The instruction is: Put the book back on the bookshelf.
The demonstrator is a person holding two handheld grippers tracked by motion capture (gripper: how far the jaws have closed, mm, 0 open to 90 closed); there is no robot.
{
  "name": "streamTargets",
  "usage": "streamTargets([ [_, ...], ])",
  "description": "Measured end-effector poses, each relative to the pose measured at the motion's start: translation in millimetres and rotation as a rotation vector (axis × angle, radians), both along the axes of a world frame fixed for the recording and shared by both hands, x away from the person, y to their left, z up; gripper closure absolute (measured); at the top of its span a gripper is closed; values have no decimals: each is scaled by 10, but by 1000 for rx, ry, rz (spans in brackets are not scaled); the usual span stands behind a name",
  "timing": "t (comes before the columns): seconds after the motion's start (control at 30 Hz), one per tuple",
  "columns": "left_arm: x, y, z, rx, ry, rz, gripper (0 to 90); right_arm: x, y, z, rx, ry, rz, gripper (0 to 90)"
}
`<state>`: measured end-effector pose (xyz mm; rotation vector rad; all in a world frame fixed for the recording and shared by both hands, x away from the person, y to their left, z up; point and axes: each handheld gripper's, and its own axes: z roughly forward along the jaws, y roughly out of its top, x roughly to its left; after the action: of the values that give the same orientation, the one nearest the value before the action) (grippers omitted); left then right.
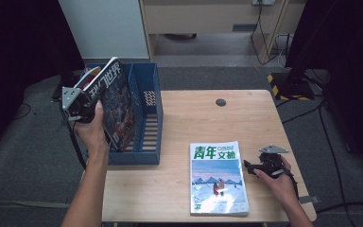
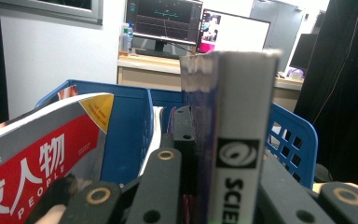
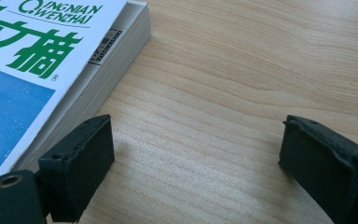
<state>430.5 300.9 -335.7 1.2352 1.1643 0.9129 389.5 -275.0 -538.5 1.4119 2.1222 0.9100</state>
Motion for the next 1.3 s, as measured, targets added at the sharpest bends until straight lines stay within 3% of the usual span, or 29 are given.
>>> streamTargets([
  [0.73,53,-189,-69,-1,-4,-20,819,-3,1,-1,1,-1,3,101],
  [1.13,56,-142,-89,9,-7,-4,820,-4,0,-1,0,-2,5,101],
  [1.3,32,-77,-32,5,-18,8,820,-4,1,-1,0,-2,5,101],
])
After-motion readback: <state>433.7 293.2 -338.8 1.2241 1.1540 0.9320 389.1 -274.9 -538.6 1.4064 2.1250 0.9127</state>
